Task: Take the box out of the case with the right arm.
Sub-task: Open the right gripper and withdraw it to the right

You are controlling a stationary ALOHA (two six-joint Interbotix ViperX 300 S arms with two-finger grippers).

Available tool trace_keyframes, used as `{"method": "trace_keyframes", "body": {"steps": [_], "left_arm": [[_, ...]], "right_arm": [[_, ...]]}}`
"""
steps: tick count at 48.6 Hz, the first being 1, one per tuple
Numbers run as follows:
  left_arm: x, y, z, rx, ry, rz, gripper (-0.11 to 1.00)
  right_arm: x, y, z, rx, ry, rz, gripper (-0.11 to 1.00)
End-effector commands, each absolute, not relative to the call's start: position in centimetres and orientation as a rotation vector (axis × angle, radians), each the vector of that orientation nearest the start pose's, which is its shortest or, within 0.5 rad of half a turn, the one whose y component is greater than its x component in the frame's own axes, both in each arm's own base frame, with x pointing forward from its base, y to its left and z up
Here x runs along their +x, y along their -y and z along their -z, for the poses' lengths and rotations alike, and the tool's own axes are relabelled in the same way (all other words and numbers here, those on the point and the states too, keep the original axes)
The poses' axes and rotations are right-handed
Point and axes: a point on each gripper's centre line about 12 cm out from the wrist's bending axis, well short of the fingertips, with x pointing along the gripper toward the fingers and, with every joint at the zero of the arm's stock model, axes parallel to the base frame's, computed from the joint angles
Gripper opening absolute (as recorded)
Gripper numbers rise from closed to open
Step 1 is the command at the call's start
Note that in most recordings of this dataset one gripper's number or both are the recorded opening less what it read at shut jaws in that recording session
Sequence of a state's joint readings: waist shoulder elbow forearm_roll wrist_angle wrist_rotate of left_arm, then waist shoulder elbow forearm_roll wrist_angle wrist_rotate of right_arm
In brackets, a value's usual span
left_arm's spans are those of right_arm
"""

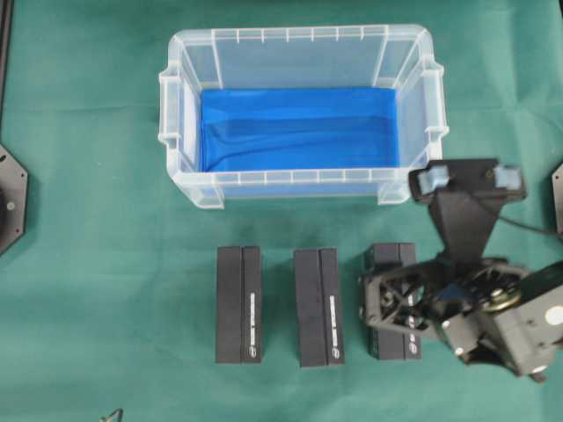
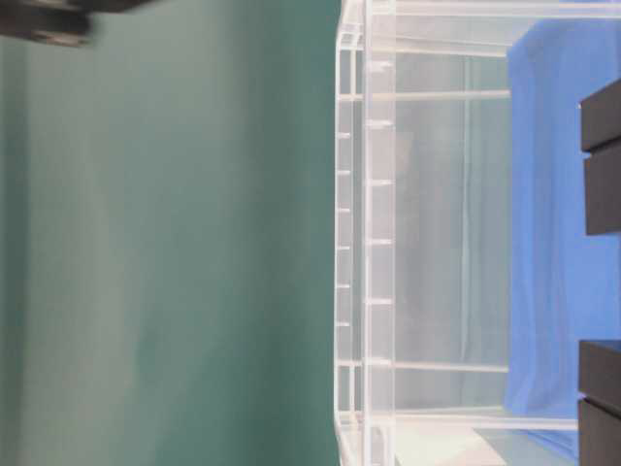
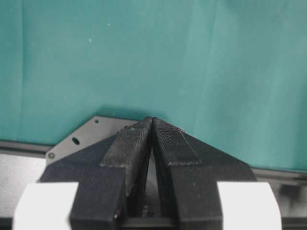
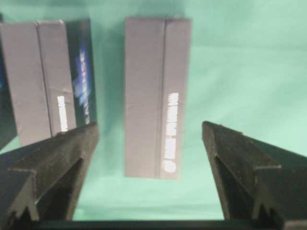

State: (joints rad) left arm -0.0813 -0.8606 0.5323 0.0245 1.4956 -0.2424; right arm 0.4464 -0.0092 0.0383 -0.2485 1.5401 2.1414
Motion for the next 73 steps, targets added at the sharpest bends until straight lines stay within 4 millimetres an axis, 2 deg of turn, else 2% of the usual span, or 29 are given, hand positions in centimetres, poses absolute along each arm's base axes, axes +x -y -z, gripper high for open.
{"method": "trace_keyframes", "body": {"steps": [1,9,24,34,48,55,62,73], "left_arm": [[14.3,0.9,-35.9,-0.150,-1.155,-0.091,0.02],[14.3,0.9,-35.9,-0.150,-1.153,-0.091,0.02],[14.3,0.9,-35.8,-0.149,-1.157,-0.090,0.02],[14.2,0.9,-35.8,-0.150,-1.158,-0.091,0.02],[14.2,0.9,-35.9,-0.150,-1.158,-0.091,0.02],[14.2,0.9,-35.9,-0.150,-1.158,-0.091,0.02],[14.2,0.9,-35.9,-0.149,-1.157,-0.090,0.02],[14.2,0.9,-35.8,-0.147,-1.160,-0.090,0.02]], "right_arm": [[33.1,-12.1,-33.6,1.202,-0.881,1.273,0.88],[33.5,-11.5,-35.2,1.199,-0.874,1.243,0.88],[33.2,-11.1,-35.1,1.170,-0.876,1.242,0.88],[30.5,-10.9,-34.4,1.169,-0.901,1.241,0.88],[25.3,-10.1,-33.8,1.193,-0.897,1.254,0.88],[23.3,-9.7,-33.4,1.213,-0.893,1.261,0.88],[22.7,-9.3,-33.4,1.216,-0.883,1.264,0.87],[22.9,-8.6,-33.3,1.218,-0.871,1.275,0.87]]}}
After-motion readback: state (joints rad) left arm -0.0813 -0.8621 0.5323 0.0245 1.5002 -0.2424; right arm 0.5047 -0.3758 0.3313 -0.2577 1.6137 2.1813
